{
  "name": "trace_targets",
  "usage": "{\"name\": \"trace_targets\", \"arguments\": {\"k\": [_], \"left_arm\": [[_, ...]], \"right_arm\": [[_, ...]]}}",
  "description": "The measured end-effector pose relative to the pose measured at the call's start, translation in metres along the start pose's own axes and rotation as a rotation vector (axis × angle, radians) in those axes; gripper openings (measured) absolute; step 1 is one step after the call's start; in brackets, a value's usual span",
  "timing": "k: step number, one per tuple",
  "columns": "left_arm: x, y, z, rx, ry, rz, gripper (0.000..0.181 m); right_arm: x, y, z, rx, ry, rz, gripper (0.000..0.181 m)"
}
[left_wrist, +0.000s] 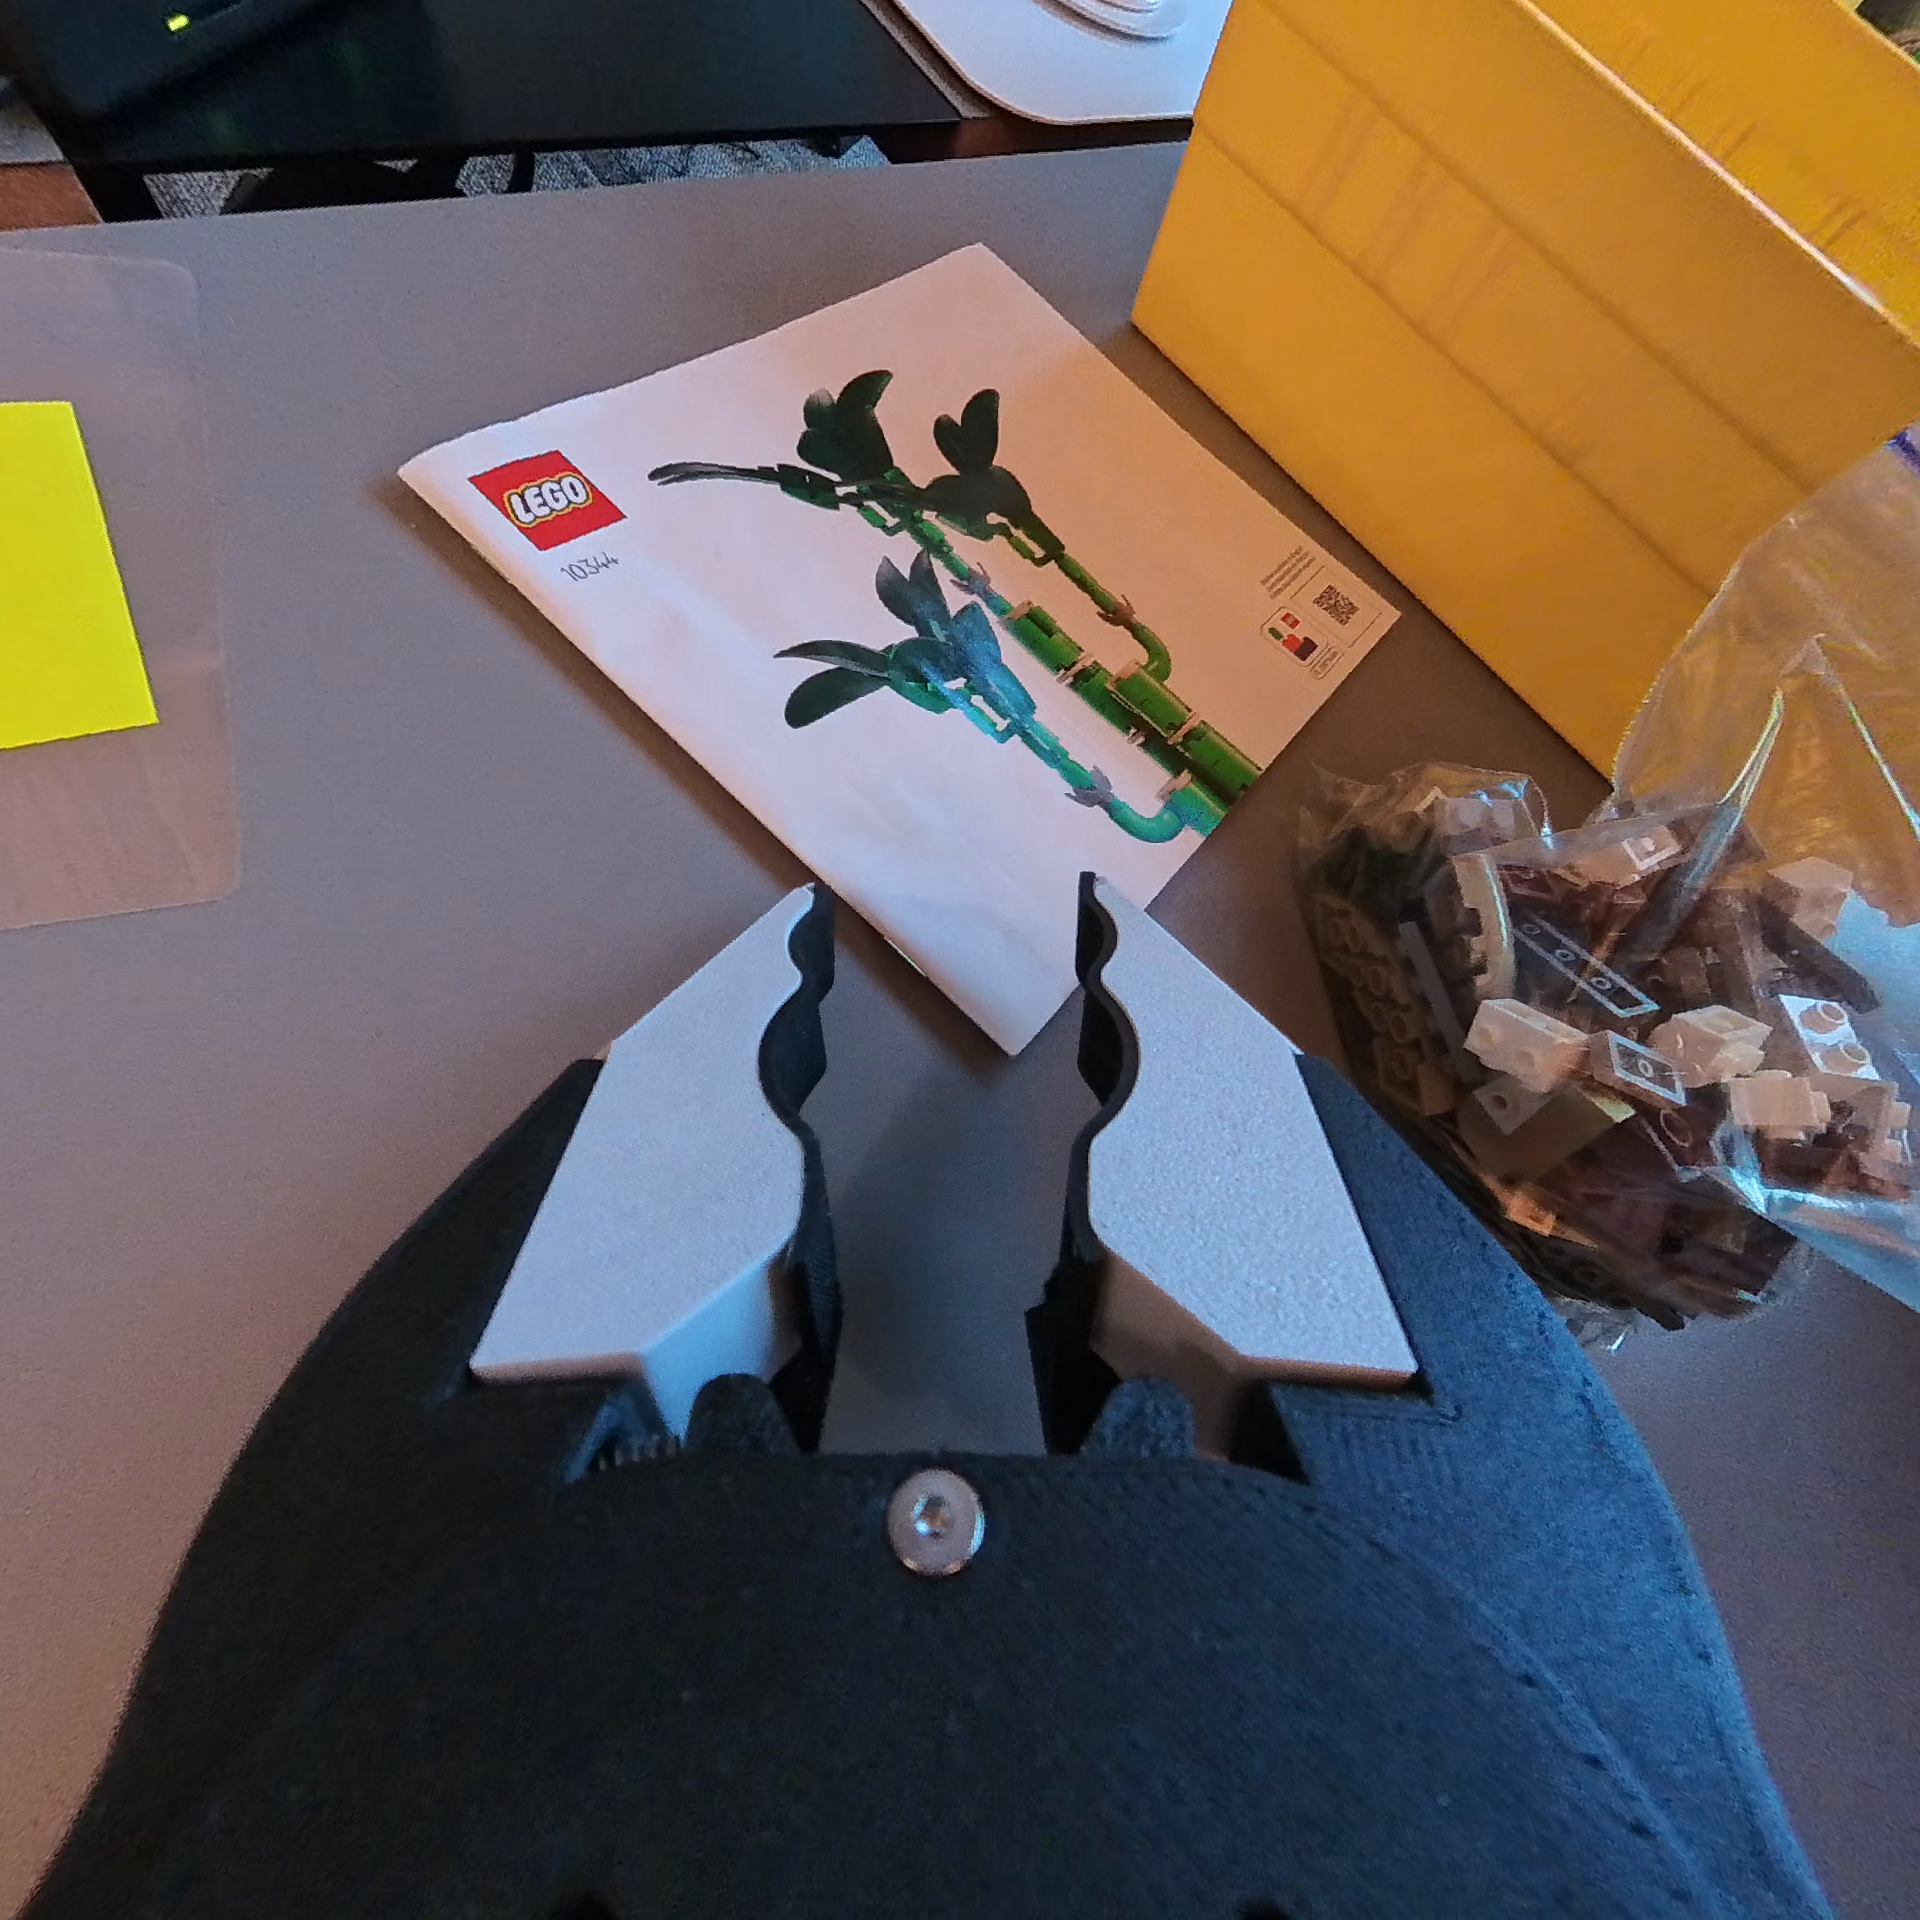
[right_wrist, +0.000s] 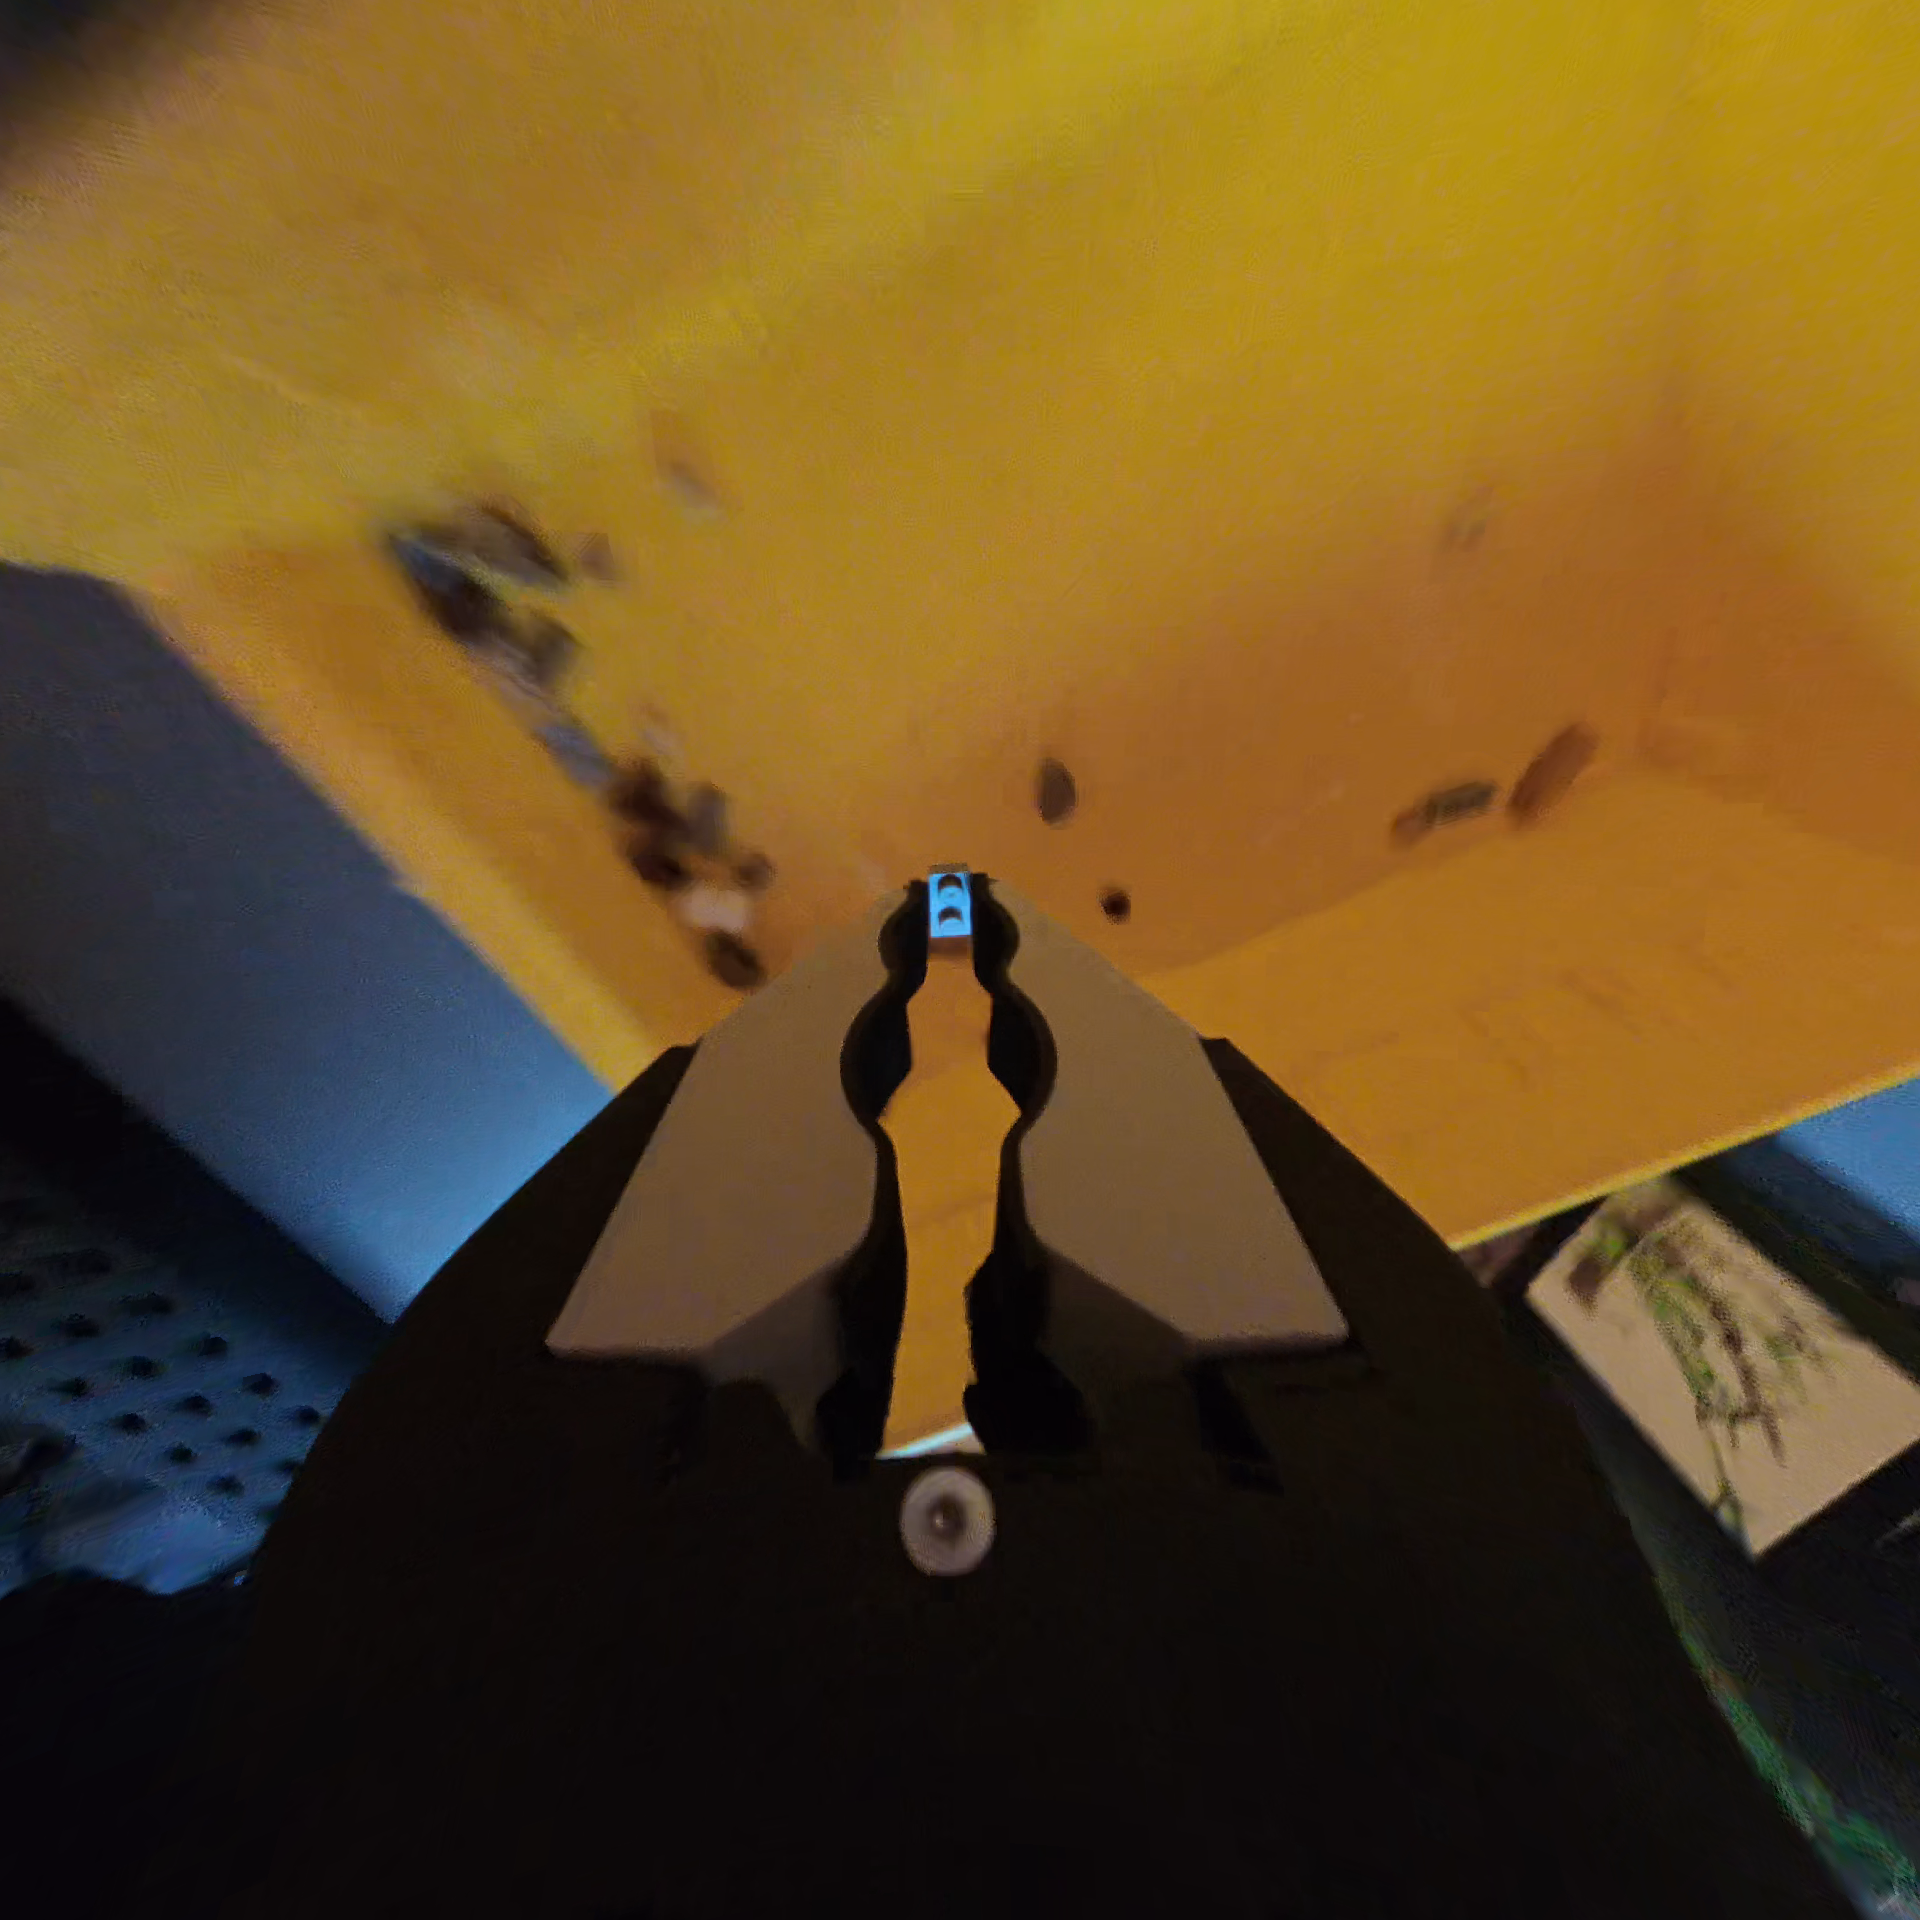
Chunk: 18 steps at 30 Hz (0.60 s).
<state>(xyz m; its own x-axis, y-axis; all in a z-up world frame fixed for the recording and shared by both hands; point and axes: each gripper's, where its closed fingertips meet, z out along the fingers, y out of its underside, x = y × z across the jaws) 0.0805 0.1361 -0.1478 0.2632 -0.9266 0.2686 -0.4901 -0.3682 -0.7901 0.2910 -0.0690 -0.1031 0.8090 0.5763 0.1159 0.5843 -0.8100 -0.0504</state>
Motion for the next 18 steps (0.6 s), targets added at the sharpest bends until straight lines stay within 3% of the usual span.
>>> {"name": "trace_targets", "arguments": {"k": [4,7,13,16,18], "left_arm": [[0.000,0.001,0.001,-0.010,-0.003,0.006,0.046],[0.000,0.002,0.001,-0.010,-0.006,0.009,0.045],[0.000,0.001,0.000,-0.004,-0.005,0.004,0.045],[0.000,0.001,0.000,-0.008,-0.005,0.006,0.046],[0.000,0.002,0.001,-0.014,-0.006,0.008,0.046]], "right_arm": [[-0.068,-0.104,-0.080,0.477,-0.038,-0.234,0.007],[-0.107,-0.145,-0.098,0.621,-0.134,-0.299,0.007],[-0.126,-0.161,-0.048,0.498,-0.214,-0.300,0.014],[-0.117,-0.154,-0.063,0.524,-0.194,-0.267,0.016],[-0.088,-0.147,-0.087,0.595,-0.079,-0.213,0.015]]}}
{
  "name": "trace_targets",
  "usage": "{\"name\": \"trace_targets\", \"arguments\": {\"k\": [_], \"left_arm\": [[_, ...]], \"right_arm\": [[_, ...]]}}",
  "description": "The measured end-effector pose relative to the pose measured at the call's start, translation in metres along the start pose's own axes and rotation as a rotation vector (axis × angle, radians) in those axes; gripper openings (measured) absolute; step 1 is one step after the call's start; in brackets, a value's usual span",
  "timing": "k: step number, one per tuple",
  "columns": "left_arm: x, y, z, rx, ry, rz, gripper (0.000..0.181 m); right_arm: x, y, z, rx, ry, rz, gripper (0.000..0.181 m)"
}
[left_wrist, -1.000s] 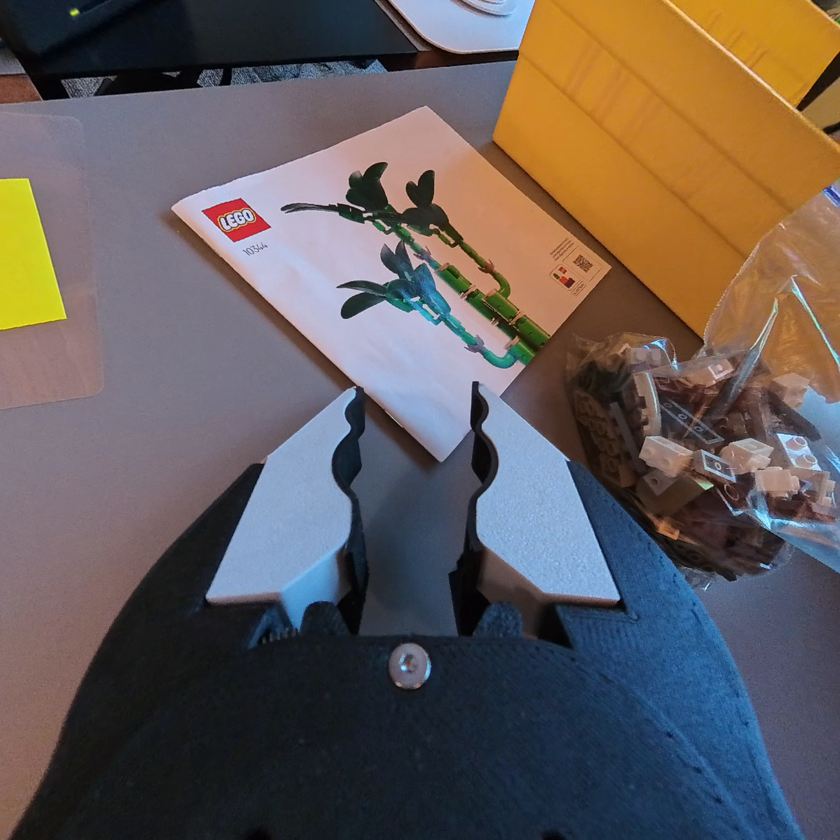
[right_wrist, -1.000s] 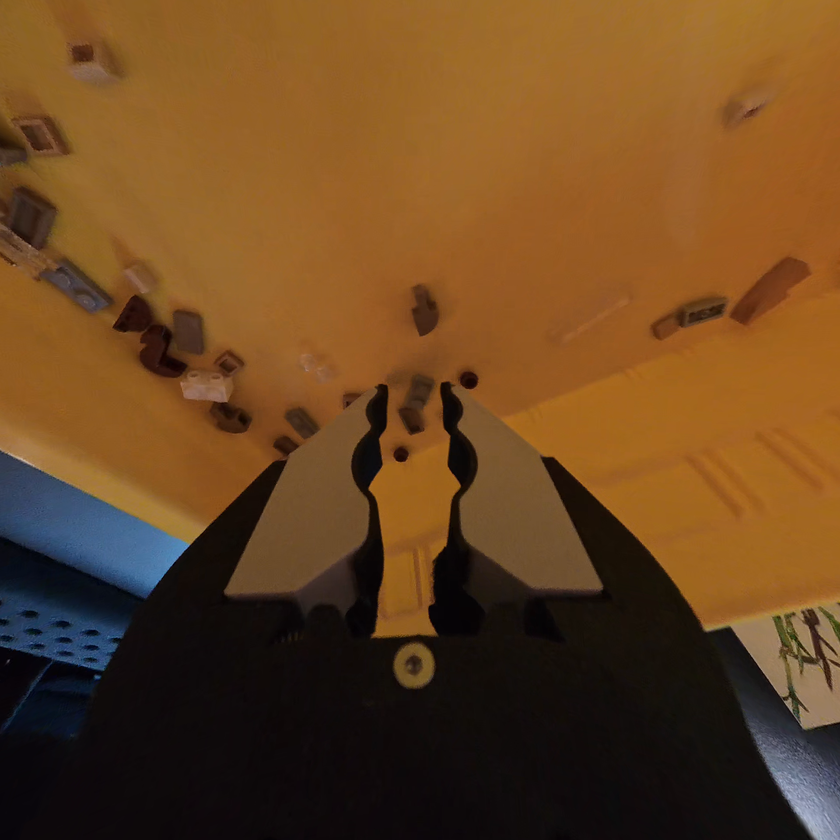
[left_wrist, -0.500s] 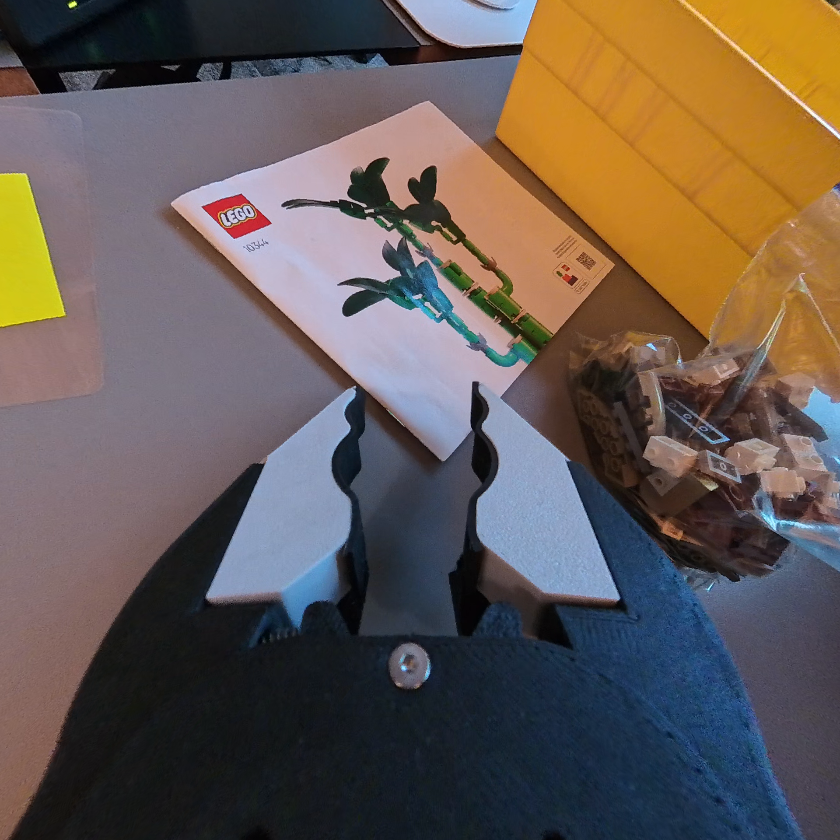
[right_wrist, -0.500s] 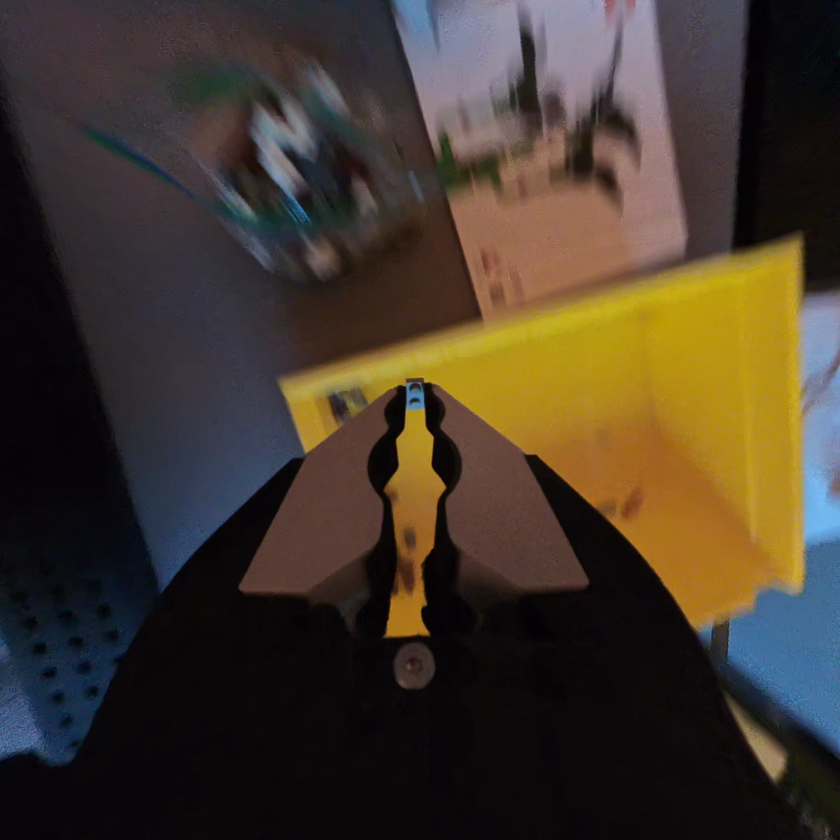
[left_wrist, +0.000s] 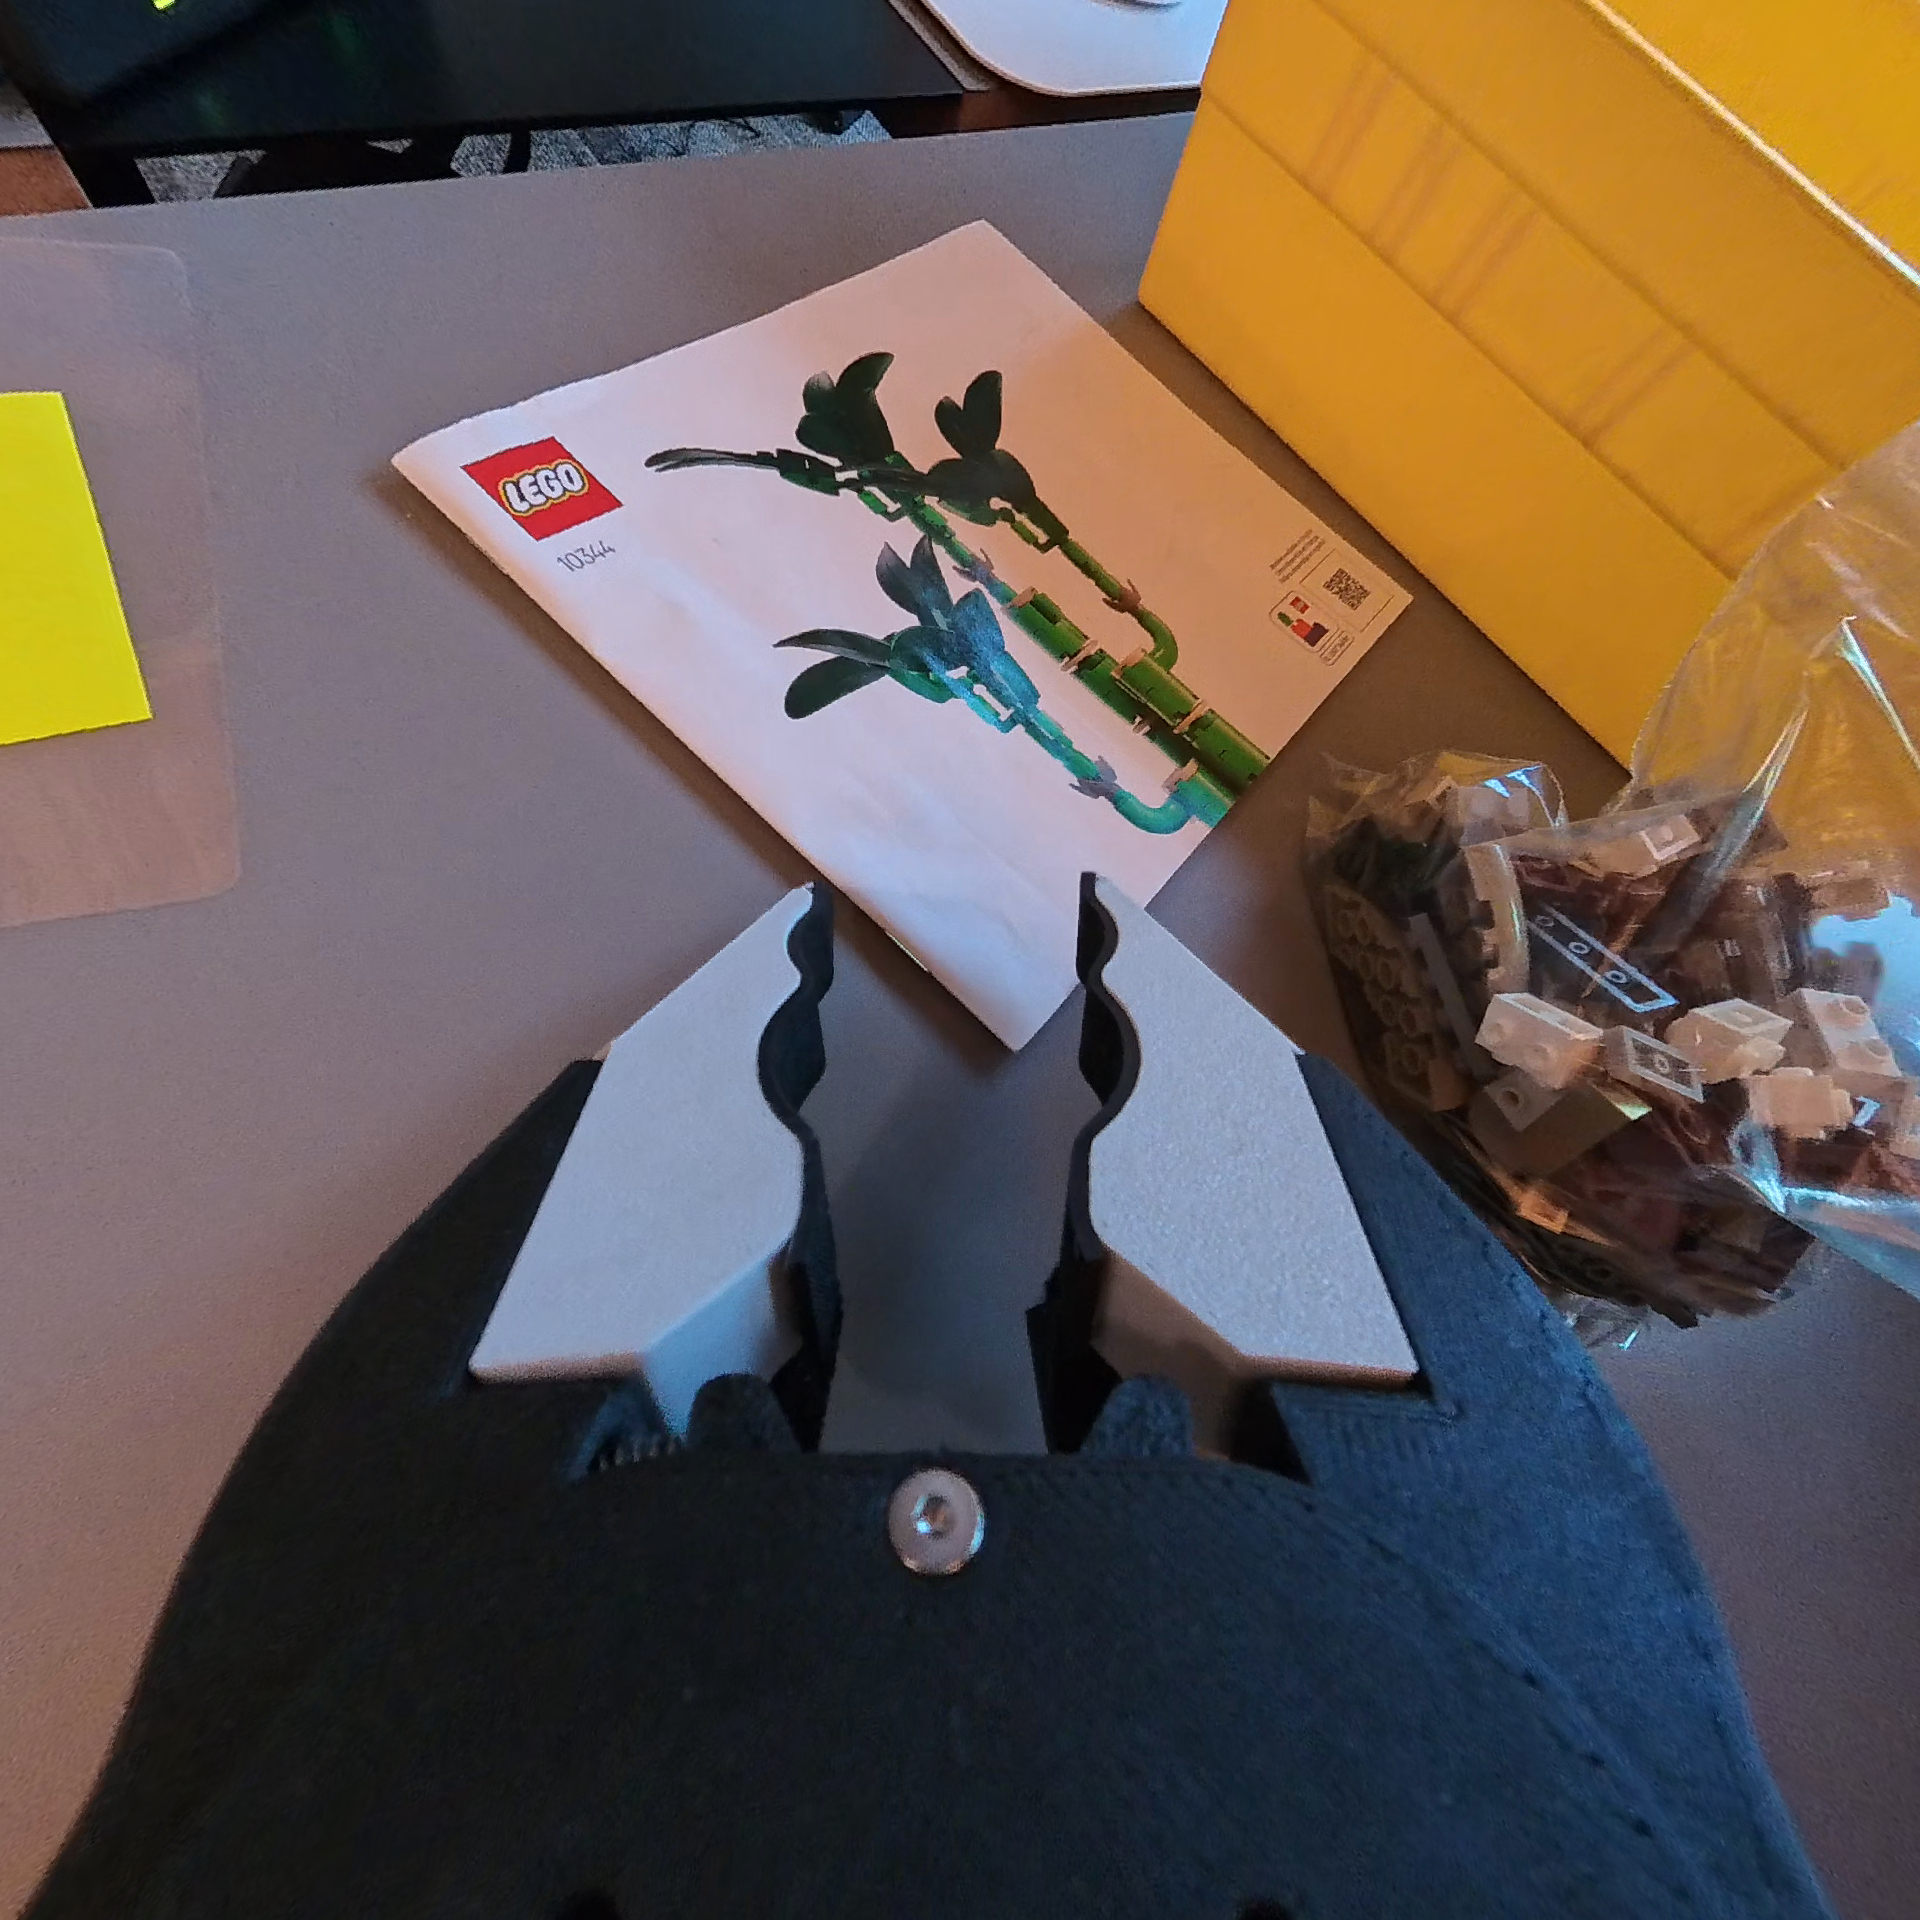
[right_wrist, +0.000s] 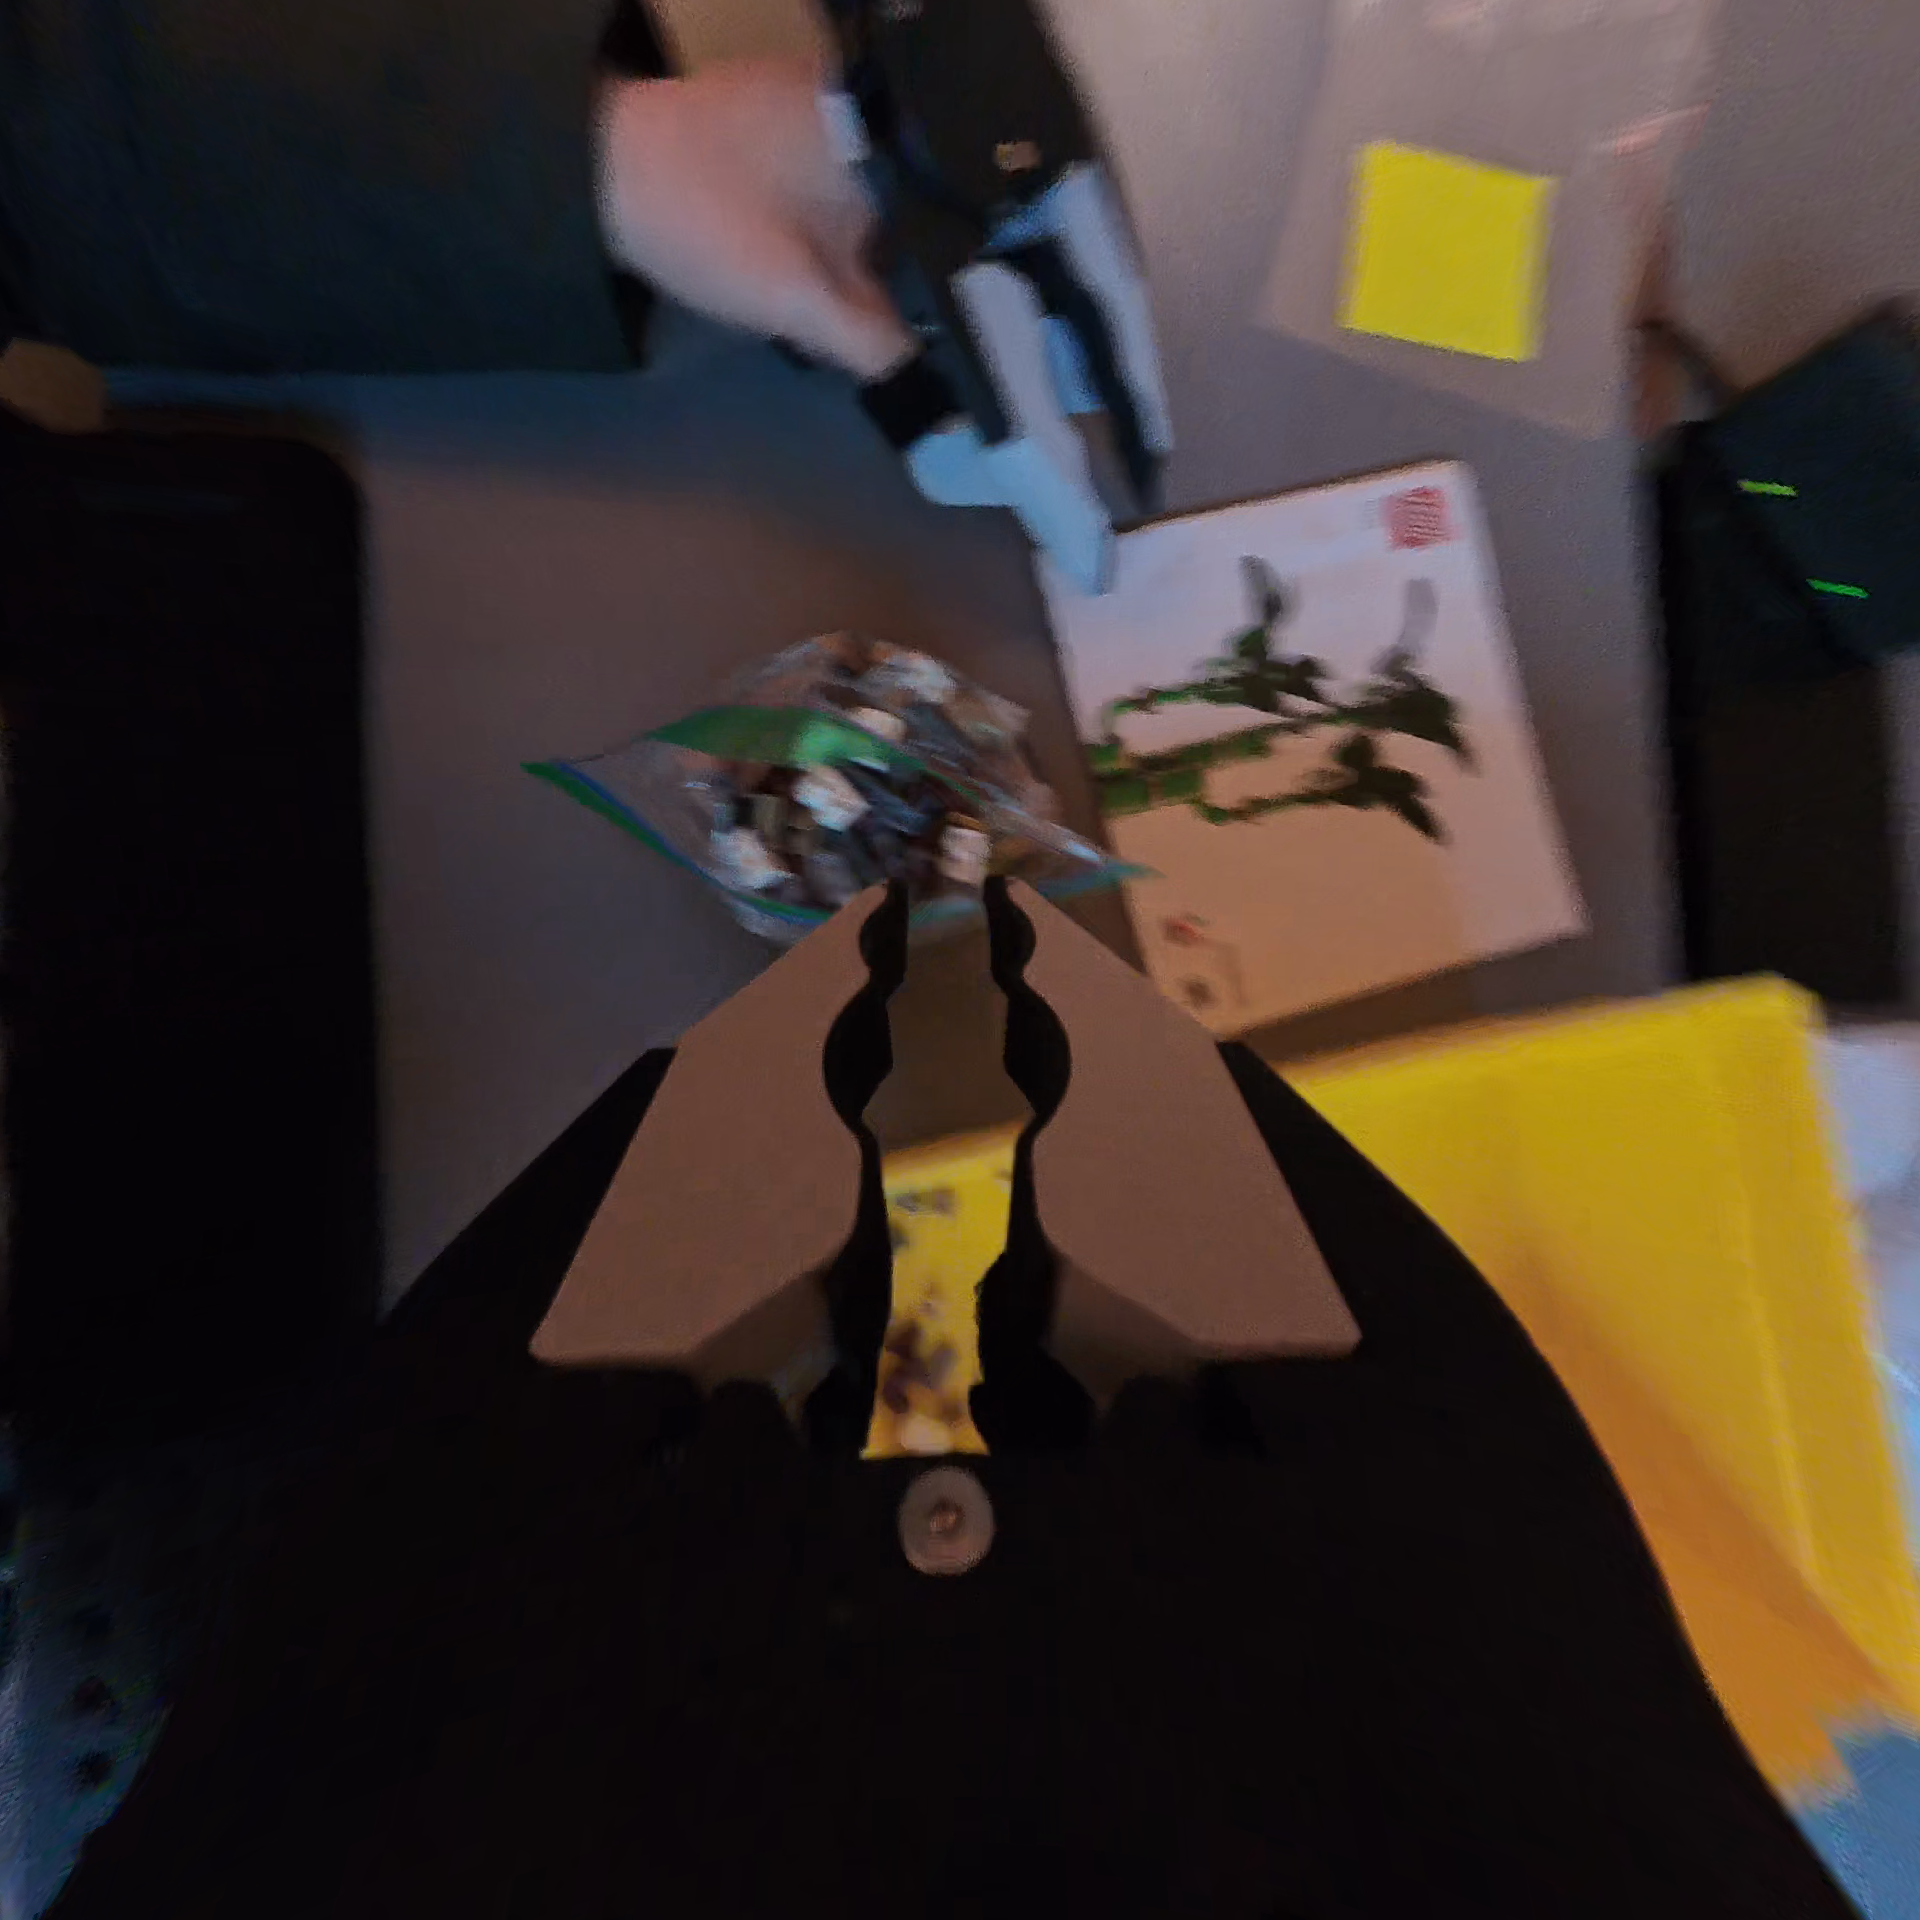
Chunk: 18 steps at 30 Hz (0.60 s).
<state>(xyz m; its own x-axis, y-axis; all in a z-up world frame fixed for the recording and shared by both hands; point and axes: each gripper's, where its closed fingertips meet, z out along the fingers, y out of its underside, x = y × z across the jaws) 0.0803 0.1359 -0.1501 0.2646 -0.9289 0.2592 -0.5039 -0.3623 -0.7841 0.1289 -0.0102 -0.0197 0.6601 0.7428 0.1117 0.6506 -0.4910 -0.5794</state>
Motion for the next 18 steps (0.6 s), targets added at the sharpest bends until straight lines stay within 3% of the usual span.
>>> {"name": "trace_targets", "arguments": {"k": [3,8,12,16,18], "left_arm": [[0.000,0.001,0.001,-0.008,-0.005,0.008,0.046],[0.000,0.001,0.001,-0.005,-0.010,0.015,0.046],[0.000,0.000,0.000,0.001,-0.009,0.010,0.046],[-0.001,0.000,0.000,0.001,-0.011,0.012,0.046],[-0.001,0.000,0.000,0.000,-0.013,0.015,0.046]], "right_arm": [[0.057,0.047,-0.027,-0.118,0.251,0.020,0.017],[0.082,0.180,0.002,-0.549,0.189,0.250,0.028],[0.086,0.218,0.015,-0.639,0.199,0.277,0.028],[0.083,0.231,0.021,-0.672,0.167,0.316,0.028],[0.078,0.231,0.024,-0.655,0.131,0.320,0.010]]}}
